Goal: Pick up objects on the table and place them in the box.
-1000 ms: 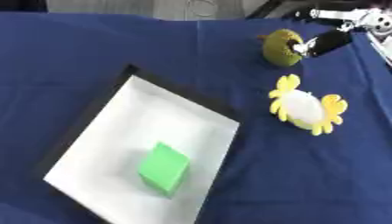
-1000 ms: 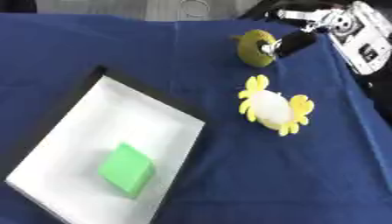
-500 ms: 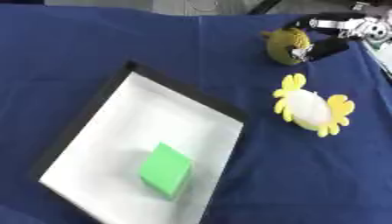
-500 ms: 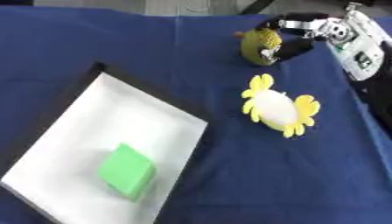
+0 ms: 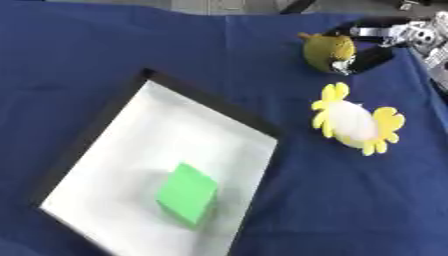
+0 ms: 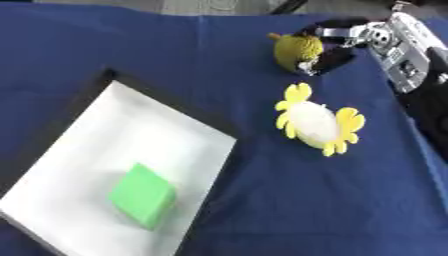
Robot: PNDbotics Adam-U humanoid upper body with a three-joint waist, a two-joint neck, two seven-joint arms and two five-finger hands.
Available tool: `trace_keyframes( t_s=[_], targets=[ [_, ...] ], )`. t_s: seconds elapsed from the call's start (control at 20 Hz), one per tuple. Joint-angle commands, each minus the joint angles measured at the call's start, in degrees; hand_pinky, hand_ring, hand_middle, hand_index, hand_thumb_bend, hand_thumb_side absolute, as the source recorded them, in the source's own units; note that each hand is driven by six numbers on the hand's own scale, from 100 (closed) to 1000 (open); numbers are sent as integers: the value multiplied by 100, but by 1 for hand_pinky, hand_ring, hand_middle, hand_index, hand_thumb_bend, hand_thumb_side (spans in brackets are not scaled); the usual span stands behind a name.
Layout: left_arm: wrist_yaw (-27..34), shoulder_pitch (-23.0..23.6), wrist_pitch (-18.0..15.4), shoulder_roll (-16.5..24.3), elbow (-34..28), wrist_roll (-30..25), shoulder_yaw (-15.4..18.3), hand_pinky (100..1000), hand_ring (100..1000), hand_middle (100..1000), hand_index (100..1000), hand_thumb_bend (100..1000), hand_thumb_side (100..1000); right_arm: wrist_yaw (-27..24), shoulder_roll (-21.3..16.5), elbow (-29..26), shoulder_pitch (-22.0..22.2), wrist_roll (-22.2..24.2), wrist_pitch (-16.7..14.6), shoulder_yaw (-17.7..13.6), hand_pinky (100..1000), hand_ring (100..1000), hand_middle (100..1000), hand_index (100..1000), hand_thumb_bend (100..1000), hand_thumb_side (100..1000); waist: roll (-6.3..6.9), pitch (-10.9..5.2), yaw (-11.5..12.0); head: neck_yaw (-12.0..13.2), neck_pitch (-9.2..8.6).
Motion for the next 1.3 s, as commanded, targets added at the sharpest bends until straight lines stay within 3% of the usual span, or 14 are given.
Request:
trace_keyframes(
  t_s=[0.05,0.25,0.45,0.8,0.95,1.2,1.25,1.3],
  targets=[
    [15,-64,-9,145,-81,35,71,892,819,770,880,274,745,266,-139,11,-34,-220,29,-103,966,1000,976,990,258,412,-72,5,26,-58,-133],
    [39,-80,-11,162,-81,43,71,892,817,766,878,268,751,601,-138,-24,0,-562,45,-149,953,1000,947,972,351,359,-101,91,81,-93,-196],
    [66,-98,7,165,-81,47,70,892,815,764,876,259,760,700,-114,-3,13,-825,93,-184,919,967,907,938,343,371,-103,160,111,-102,-224],
    [76,-85,15,154,-81,49,77,890,811,756,871,245,771,386,-124,-63,21,-1892,372,-245,816,802,734,742,153,350,-92,191,120,-98,-232],
    [76,-70,21,150,-81,37,75,888,809,752,867,242,773,304,-146,-149,41,-2327,412,-188,802,785,714,726,100,352,-90,178,114,-87,-235],
    [70,6,59,149,-81,34,87,889,808,750,867,241,773,115,-192,-258,24,-2244,321,-89,806,793,721,735,100,338,-73,113,66,-74,-148],
    [65,24,69,149,-81,32,87,889,808,750,867,241,774,69,-208,-283,3,-2157,310,-75,810,797,724,740,100,382,-67,91,48,-66,-121],
    [60,39,77,149,-81,27,86,889,808,750,867,241,774,28,-224,-310,-15,-2067,307,-65,810,797,725,740,100,341,-63,73,34,-58,-102]
  ],
)
